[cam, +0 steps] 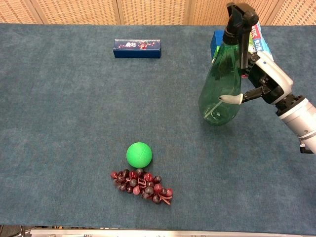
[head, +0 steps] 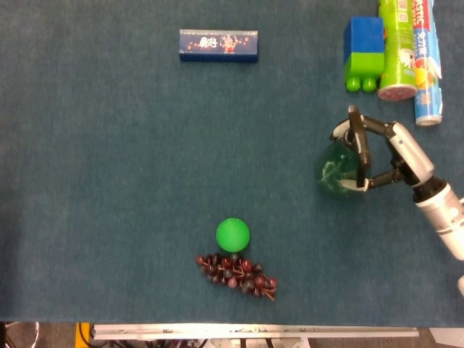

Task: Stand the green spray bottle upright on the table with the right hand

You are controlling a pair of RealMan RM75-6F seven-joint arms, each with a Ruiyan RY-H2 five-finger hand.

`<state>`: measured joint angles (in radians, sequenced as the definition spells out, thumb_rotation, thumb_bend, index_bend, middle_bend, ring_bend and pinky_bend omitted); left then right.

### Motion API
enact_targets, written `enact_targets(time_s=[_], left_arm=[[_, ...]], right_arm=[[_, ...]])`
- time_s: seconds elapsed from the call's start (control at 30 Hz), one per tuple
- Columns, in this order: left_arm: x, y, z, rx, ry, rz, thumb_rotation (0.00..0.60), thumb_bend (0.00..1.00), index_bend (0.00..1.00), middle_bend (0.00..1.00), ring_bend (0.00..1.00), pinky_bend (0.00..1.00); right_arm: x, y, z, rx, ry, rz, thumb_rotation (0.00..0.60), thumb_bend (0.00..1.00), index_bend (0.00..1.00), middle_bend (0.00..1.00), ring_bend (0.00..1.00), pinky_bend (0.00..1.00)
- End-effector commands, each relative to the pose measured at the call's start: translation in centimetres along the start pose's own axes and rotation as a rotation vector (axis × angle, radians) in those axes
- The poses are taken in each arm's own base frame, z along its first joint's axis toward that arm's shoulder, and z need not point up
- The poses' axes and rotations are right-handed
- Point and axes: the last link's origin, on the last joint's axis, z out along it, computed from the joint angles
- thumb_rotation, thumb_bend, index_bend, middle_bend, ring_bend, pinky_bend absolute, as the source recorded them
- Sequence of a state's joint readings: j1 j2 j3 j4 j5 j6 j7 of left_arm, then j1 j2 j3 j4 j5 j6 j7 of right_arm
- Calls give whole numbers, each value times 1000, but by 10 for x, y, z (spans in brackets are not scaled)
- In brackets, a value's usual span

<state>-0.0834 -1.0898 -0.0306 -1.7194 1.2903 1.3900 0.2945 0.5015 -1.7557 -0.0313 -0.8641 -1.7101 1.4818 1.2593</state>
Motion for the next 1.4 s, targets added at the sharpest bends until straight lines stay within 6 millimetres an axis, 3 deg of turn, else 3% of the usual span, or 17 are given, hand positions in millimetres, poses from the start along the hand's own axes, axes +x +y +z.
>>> enact_targets(time_s=[0.03, 0.43, 0.9, 1.4], left_arm=[[-1, 0, 0, 0, -3, 1, 600, 0, 373, 307, 159, 228], [-2, -2, 3, 12, -16, -8, 600, 0, 373, 307, 158, 229], [-2, -3, 2, 13, -22, -16, 600, 0, 373, 308, 159, 230], [-3, -4, 3, 13, -28, -10, 600, 0, 373, 308, 159, 231]], right_arm=[[-5, 5, 5, 7, -8, -1, 600, 5, 543, 538, 455, 513], [-2, 15, 15, -4, -65, 78, 600, 0, 585, 561, 479, 513], [1, 23, 20, -21, -92, 52, 600, 0, 660, 610, 502, 513], [10, 33, 6, -59, -97, -10, 600, 0, 679, 590, 460, 513]])
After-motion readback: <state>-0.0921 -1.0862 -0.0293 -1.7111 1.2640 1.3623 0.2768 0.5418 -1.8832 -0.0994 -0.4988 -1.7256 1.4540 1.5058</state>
